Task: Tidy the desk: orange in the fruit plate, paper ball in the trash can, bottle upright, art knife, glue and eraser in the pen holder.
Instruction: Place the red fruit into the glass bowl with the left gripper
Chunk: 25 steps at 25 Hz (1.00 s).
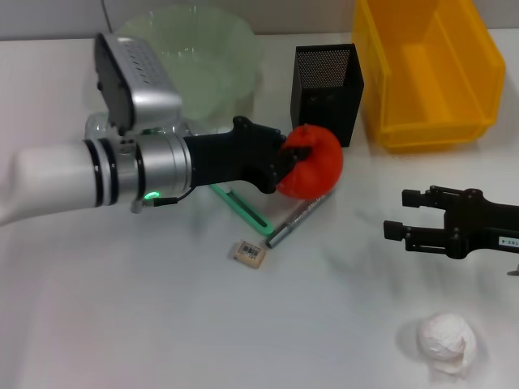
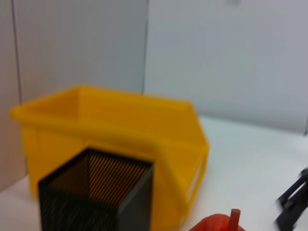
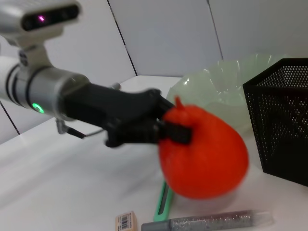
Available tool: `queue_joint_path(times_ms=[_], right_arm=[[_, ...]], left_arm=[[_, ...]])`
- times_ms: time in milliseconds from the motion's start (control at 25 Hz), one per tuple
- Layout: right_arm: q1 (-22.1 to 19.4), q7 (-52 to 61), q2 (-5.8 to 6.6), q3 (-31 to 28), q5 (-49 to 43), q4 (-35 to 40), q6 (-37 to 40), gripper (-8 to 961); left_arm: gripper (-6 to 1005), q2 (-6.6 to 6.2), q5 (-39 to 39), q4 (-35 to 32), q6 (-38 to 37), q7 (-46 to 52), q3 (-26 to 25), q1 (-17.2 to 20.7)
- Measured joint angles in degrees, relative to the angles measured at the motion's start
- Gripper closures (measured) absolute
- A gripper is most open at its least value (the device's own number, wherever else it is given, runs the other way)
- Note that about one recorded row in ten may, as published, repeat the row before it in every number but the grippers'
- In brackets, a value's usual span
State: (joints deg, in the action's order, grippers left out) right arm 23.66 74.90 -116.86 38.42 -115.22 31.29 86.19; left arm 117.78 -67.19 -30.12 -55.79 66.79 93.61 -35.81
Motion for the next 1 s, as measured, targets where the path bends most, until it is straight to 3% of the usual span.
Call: queue_joint_path(times_ms=[160,280,360,480,560,1000], right_arm=[[0.24,-0.01,0.03,-0.05,0.0,0.0,-0.11,183],[0.42,-0.02,0.04,0.15,-0.01,-0.04,-0.44,182],[0.62,-0.02,0.05,0.24,-0.01,-0.08,-0.66,182],[0.7,-0.02,0.06,0.25,-0.01,-0.09,-0.67,182],[0.69,-0.02,0.06,0.25,0.0,-0.09,-0.68,182],[0.68,-0.02,0.06,0.25,-0.01,-0.09,-0.68,183]], left_arm=[[942,-1.02,-0.26,-3.78,-7.49,1.13,-3.56,2.94],[941,-1.1,-0.26,-3.95,-8.42,1.26,-4.15,3.1],[941,-1.87,-0.29,-3.81,-19.83,3.18,-13.0,3.94],[940,-1.87,-0.29,-3.81,-22.82,3.34,-16.18,4.37],[940,-1.7,-0.21,-3.69,-26.48,3.36,-21.09,4.88],[943,-1.39,-0.23,-3.45,-27.07,3.11,-23.48,5.39]])
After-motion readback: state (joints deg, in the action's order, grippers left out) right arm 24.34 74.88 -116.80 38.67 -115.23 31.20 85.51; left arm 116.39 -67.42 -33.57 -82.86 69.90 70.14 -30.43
